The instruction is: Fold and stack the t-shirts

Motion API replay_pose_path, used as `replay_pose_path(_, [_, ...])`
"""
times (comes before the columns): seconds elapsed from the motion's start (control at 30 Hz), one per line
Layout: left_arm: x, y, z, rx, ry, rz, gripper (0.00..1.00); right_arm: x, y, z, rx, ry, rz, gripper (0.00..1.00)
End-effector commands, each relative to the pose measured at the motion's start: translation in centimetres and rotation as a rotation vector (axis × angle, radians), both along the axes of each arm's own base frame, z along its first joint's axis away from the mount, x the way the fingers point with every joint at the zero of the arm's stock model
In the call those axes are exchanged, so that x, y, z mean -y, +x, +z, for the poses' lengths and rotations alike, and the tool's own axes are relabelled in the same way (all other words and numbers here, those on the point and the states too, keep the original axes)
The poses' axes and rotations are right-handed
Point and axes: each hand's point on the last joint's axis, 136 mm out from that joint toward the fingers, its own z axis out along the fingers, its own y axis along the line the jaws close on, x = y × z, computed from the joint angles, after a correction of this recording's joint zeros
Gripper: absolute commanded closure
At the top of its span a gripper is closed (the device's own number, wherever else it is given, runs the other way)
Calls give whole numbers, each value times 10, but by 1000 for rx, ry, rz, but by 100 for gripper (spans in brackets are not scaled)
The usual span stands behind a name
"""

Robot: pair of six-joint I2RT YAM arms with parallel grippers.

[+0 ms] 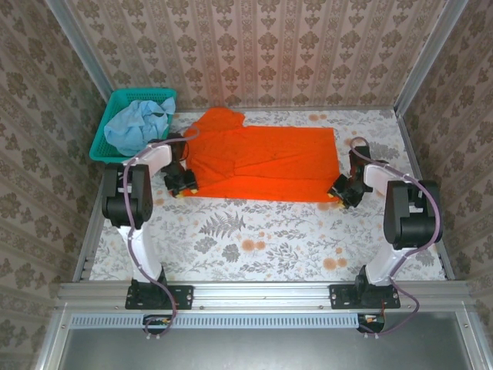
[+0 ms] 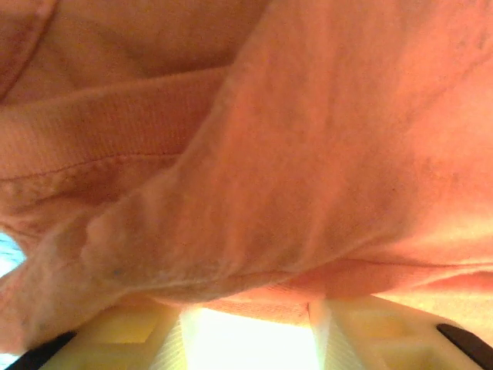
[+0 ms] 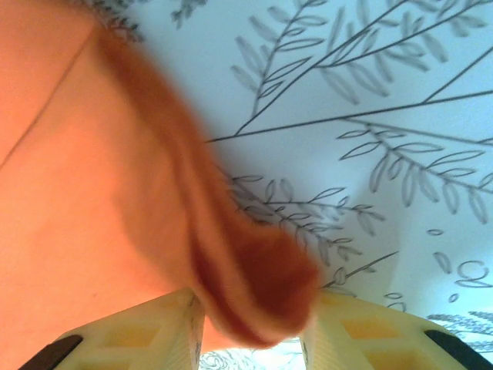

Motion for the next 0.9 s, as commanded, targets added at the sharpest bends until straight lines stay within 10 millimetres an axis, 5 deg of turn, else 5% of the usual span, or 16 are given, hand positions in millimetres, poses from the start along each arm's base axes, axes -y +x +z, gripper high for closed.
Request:
replay_pose_path(0.0, [-29,-12,-9,-47,67,24,58,28,-19,-14,-104,-69,-31,59])
replay_pose_path(0.13, [-21,-10,2,-25,-11,57,48,34,-22,-14,-119,-49,-44,57])
replay_pose_path(0.27, [-14,-2,34,33,-53,73,30,33,-19,5,-61,-40,-74,56])
replay_pose_path(0.5, [6,20,90,159,-107,47,26,-36,3,59,161,33,27,67])
replay_pose_path(0.7, [31,27,66,115,-103,-29,55,-96,9,42,136,51,129,76])
replay_pose_path(0.87, [34,30,31,79,-68,-71,59,-86,-4,7,25,-33,106,81])
